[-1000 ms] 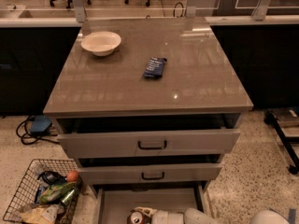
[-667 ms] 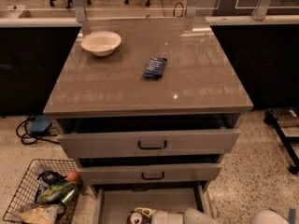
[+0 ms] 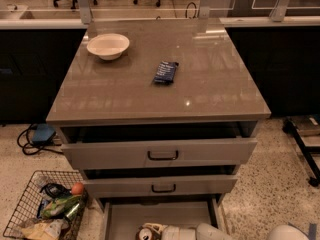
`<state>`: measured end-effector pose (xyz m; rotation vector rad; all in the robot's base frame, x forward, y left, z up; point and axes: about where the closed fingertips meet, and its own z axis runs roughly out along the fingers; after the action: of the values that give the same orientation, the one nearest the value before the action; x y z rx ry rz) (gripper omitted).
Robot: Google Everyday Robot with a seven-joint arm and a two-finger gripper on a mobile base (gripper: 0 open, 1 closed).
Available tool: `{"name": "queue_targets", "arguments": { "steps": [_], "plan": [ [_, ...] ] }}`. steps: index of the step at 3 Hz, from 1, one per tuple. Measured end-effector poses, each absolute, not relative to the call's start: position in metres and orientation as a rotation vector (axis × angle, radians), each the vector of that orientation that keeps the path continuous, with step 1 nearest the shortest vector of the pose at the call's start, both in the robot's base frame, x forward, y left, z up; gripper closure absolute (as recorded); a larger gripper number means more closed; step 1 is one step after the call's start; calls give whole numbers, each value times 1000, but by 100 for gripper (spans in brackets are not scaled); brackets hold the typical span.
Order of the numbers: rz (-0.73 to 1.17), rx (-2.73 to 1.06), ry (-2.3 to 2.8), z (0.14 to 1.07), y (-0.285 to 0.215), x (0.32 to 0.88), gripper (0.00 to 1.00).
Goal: Pick coke can from bottom drawer and place on counter
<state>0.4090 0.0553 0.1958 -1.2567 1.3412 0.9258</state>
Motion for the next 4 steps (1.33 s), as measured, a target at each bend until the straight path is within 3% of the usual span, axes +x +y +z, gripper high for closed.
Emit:
{"name": "queue_targets", "arguments": {
  "steps": [2, 4],
  "plan": [
    [945, -1285, 1385, 241, 46, 409, 100],
    [878, -1285, 1360, 326, -7, 391, 100]
  ]
}}
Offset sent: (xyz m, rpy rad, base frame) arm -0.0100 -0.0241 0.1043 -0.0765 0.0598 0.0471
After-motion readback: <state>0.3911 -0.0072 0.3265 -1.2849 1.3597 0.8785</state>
